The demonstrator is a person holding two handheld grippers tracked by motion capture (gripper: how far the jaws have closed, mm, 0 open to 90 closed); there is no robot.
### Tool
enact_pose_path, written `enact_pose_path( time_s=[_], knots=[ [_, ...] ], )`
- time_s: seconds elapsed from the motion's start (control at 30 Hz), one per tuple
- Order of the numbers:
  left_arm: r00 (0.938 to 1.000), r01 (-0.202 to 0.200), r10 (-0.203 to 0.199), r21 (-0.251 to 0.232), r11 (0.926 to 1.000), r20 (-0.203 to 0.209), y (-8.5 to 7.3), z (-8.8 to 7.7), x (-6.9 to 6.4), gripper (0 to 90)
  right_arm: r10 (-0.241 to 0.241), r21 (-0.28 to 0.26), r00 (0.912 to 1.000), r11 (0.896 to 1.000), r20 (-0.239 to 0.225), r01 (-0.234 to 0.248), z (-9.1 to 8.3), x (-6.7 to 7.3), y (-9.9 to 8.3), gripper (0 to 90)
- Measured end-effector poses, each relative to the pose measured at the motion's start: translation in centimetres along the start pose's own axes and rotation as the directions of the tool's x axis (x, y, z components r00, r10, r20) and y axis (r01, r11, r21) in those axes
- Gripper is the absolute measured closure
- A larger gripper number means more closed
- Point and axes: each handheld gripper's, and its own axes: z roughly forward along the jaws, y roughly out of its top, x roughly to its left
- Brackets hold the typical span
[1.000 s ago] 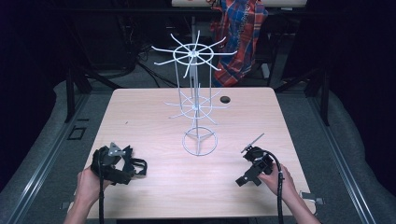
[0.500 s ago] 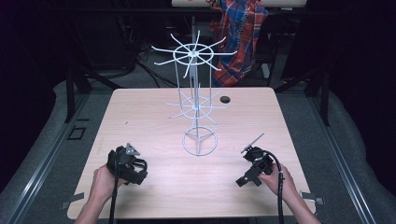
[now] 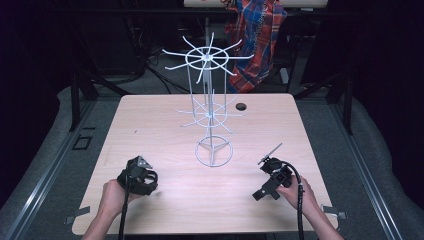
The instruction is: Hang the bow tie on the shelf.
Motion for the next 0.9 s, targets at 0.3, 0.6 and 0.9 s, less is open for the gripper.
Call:
enact_pose_path(
  time_s=[0.3,0.6,0.9],
  knots=[
    [0.9999,0.012,-0.012,0.031,0.9995,-0.004,0.66,0.36,-0.72,56.3,0.007,-0.01,1.0,1.0,-0.007,-0.007,0.06,-0.02,-0.08,3.2],
    [1.0,0.002,-0.002,0.049,0.9988,0.0,0.54,0.78,-0.77,69.6,0.011,0.002,0.9999,1.0,-0.009,-0.011,0.06,0.06,-0.01,3.4],
    [0.9999,-0.003,0.004,0.045,0.999,-0.016,0.46,0.87,-0.86,81.0,0.012,0.001,0.9999,1.0,-0.01,-0.012,0.11,0.04,-0.03,3.5]
  ],
)
